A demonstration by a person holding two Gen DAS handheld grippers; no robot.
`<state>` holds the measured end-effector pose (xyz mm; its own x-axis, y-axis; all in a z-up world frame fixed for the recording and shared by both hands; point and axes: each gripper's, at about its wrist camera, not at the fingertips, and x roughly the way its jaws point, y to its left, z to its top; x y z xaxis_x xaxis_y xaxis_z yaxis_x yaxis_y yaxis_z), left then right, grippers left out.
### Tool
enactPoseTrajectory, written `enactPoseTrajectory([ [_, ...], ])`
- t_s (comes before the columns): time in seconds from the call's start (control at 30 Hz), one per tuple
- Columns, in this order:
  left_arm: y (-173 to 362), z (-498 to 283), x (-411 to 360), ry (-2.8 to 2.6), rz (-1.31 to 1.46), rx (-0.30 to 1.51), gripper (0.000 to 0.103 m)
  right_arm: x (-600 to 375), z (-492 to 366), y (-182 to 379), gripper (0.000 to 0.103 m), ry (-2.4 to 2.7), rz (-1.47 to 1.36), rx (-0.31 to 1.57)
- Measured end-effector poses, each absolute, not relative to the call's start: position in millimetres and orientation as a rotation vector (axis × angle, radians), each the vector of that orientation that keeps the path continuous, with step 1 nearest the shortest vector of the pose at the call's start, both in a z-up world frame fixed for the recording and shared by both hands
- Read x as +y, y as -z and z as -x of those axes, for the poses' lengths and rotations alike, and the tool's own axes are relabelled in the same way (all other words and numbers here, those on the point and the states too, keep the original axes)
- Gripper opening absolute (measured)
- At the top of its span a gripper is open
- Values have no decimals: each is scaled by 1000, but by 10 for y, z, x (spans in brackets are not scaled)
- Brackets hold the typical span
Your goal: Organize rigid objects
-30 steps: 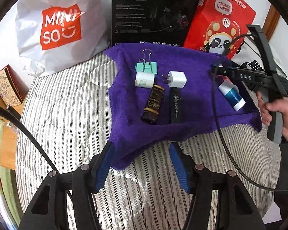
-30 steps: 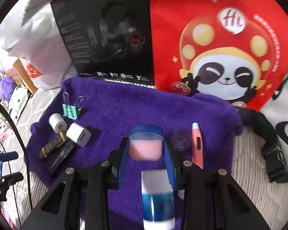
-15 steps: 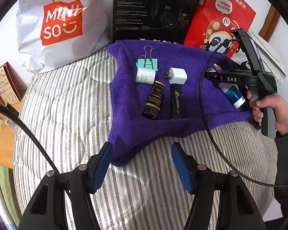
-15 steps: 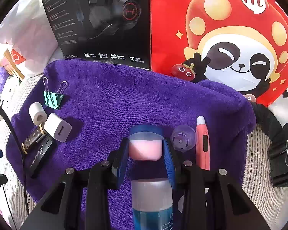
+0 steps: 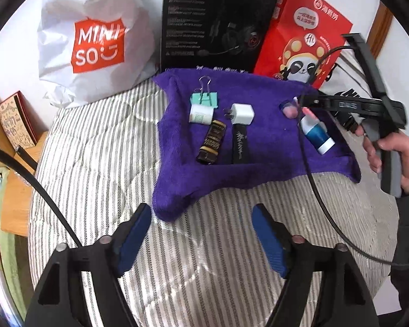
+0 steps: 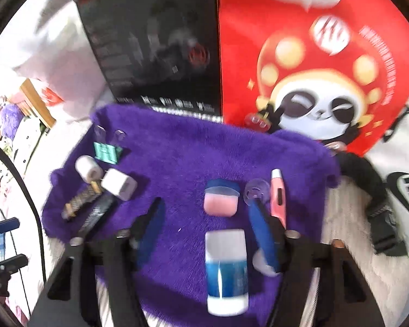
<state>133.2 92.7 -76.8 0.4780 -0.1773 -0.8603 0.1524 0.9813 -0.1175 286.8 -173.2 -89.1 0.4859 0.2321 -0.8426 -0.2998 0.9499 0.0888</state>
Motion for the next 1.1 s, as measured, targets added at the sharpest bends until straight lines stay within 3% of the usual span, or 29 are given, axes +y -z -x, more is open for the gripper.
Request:
enactPoseTrajectory([
  [0.03, 746, -1321, 911, 203, 25, 1049, 80, -1748, -2795, 813, 84, -317, 75, 997],
  [0.27, 541, -1226, 685, 220, 15, 1023, 94, -1878, -2086, 338, 103, -237, 94, 934],
  [0.63, 131, -980, 207, 178, 3, 943, 102, -2209, -1162, 158, 103, -128, 4, 952],
  [1.1, -153, -688, -13, 99, -17, 903, 102, -2463, -595, -55, 103, -69, -47, 935],
])
